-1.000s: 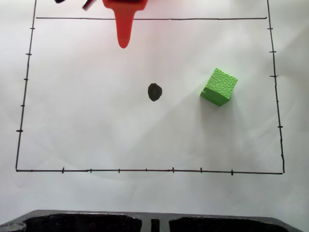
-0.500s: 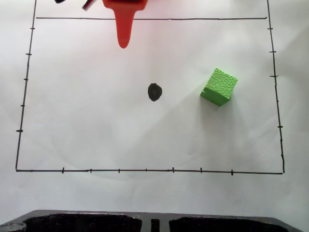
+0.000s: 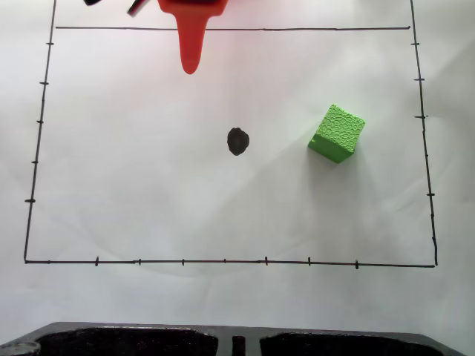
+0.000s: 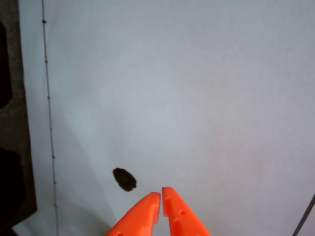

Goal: Grasp the colored block, Place it on the black dot, and then return the arm to the default position.

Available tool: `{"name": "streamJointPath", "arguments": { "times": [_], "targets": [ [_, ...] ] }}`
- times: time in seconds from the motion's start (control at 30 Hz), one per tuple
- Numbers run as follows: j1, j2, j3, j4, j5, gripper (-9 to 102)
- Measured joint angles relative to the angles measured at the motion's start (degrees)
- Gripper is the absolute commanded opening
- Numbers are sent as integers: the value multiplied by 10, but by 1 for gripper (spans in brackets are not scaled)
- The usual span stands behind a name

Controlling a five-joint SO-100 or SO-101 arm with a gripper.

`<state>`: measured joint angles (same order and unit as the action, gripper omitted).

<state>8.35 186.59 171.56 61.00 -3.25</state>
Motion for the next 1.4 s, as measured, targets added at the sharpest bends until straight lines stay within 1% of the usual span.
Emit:
{"name": "streamJointPath", "arguments": {
  "times": [0.1, 0.23, 0.4, 0.53, 0.77, 1.03, 1.17, 1.3, 1.4],
  "targets": [
    [0, -18, -1, 0, 3, 0],
    [-5, -70, -29, -1, 49, 0],
    [-47, -184, -121, -1, 108, 0],
    [-60, -283, -200, 4, 157, 0],
    [-148, -403, -330, 70, 314, 0],
    [-255, -548, -470, 93, 476, 2],
    [-295, -635, -544, 121, 557, 3],
    [-340, -697, -606, 160, 635, 9],
    [-344, -719, -625, 170, 680, 17]
  ]
}}
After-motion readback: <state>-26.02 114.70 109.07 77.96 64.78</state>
